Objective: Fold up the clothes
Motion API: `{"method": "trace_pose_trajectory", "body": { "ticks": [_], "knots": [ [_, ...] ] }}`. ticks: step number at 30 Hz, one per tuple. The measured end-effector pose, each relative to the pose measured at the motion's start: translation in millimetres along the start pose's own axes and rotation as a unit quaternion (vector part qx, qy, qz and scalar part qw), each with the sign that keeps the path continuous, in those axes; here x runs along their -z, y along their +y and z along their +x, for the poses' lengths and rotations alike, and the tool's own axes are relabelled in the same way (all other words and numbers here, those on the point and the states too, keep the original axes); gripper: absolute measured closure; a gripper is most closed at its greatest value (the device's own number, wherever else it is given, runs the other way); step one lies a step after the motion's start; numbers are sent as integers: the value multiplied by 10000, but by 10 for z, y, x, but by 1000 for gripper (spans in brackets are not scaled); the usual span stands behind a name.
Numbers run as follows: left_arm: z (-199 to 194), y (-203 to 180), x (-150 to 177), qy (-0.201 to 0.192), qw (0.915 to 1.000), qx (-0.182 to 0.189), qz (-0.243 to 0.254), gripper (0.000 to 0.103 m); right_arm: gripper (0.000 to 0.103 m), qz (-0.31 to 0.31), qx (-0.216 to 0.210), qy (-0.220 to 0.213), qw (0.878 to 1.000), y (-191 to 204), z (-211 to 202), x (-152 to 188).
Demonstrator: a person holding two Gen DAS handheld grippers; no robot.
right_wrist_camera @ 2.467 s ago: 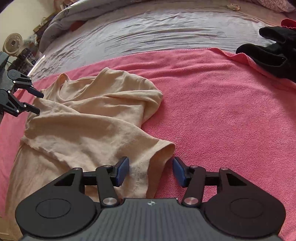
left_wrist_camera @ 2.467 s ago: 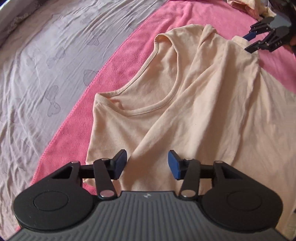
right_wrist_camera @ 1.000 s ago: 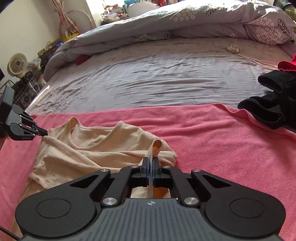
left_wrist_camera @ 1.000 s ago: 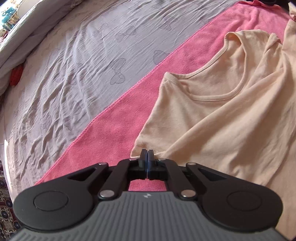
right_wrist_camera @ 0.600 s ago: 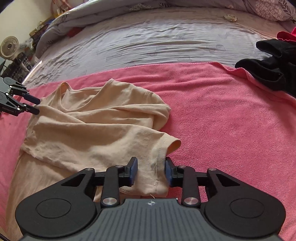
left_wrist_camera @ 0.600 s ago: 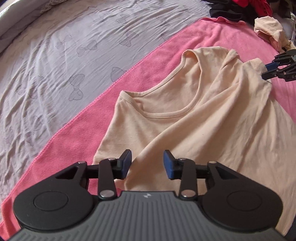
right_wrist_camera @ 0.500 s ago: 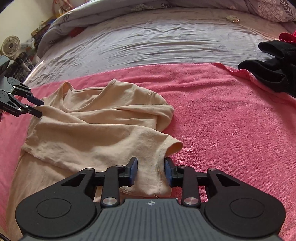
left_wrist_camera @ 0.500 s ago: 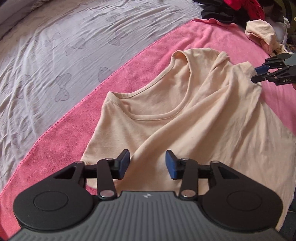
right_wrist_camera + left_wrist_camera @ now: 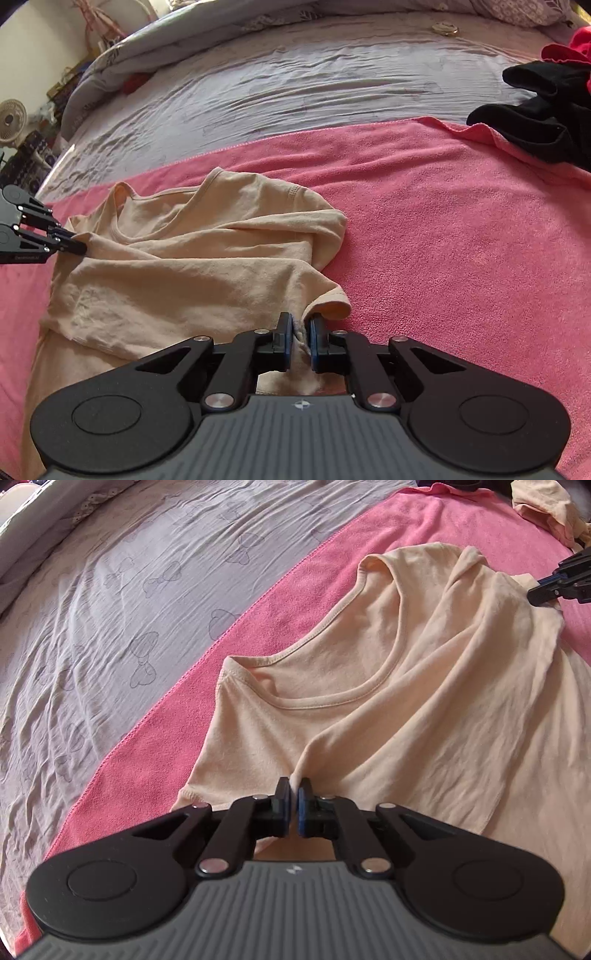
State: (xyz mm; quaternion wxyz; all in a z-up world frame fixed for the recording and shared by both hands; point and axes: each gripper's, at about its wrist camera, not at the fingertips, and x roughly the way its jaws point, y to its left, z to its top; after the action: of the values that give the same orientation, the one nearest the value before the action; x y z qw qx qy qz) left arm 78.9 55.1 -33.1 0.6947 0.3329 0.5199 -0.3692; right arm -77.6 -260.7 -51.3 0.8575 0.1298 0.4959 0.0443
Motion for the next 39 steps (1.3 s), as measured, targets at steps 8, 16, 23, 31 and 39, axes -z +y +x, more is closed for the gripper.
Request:
{"method": "trace_pose_trajectory", "body": {
  "ticks": [8, 16, 23, 31, 39],
  "knots": [
    [-151, 44, -16, -191, 9994, -201, -205, 103, 96, 300, -166, -431, 9985, 25, -327, -109],
    [-44, 241, 138, 5, 9975, -547, -457, 103, 92, 315, 159, -147, 9993, -31, -230, -73],
    [-123, 214, 49, -245, 9992, 216, -209, 75, 57, 1122, -65, -128, 9936, -329, -164, -71],
    [240, 158, -37, 20, 9961, 885, -42, 59, 56, 455, 318, 264, 9981, -234, 164, -146],
    [551, -141, -152, 359, 9966, 621, 395, 0, 14, -215, 477, 465, 9975, 44, 441, -47]
  ]
}}
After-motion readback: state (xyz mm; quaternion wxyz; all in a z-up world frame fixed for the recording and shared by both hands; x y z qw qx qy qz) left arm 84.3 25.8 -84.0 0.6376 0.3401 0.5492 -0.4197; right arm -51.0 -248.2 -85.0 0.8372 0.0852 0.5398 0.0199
